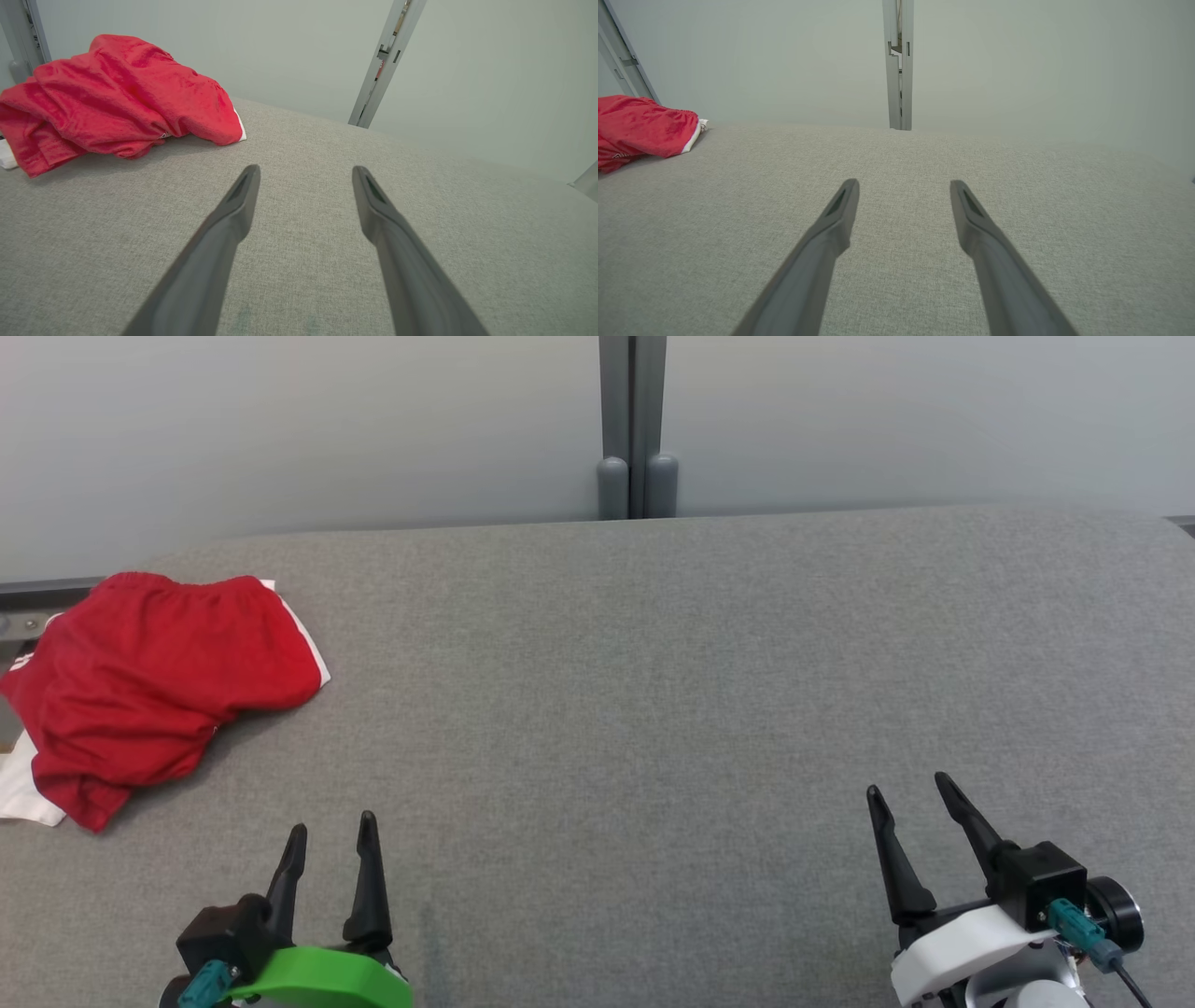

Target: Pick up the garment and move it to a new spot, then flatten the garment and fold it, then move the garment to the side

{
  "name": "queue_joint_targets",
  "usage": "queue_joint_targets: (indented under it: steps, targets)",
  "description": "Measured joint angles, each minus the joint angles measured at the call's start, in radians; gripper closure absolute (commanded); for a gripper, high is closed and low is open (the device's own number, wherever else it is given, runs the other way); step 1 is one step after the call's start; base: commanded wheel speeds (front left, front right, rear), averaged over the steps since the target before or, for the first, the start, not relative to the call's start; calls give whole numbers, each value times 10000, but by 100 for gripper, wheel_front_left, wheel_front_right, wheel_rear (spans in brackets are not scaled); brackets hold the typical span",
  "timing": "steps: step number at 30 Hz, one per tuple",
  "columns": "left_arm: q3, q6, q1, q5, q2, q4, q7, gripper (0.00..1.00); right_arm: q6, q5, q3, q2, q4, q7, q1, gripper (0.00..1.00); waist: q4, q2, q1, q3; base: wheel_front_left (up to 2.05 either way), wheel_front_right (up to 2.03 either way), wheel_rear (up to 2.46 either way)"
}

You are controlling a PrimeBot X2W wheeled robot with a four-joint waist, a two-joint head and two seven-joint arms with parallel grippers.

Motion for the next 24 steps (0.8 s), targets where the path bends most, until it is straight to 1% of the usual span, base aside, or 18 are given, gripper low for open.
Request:
queue_joint_targets:
  steps: [17, 21, 24]
  targets:
    - [-21, -13, 5, 84, 4, 115, -63, 0, 0, -50, -2, -2, 12, -27, 2, 0, 53, 0, 0, 45, 0, 0, 0]
    - [-35, 19, -7, 63, 4, 90, -63, 0, 0, -48, -127, -10, -50, -27, 26, 0, 248, 0, 0, 67, 0, 0, 0]
    - [-67, 56, -37, 58, 2, 56, -65, 0, 0, -50, -247, -8, -104, -27, 57, 0, 516, 0, 0, 86, 0, 0, 0]
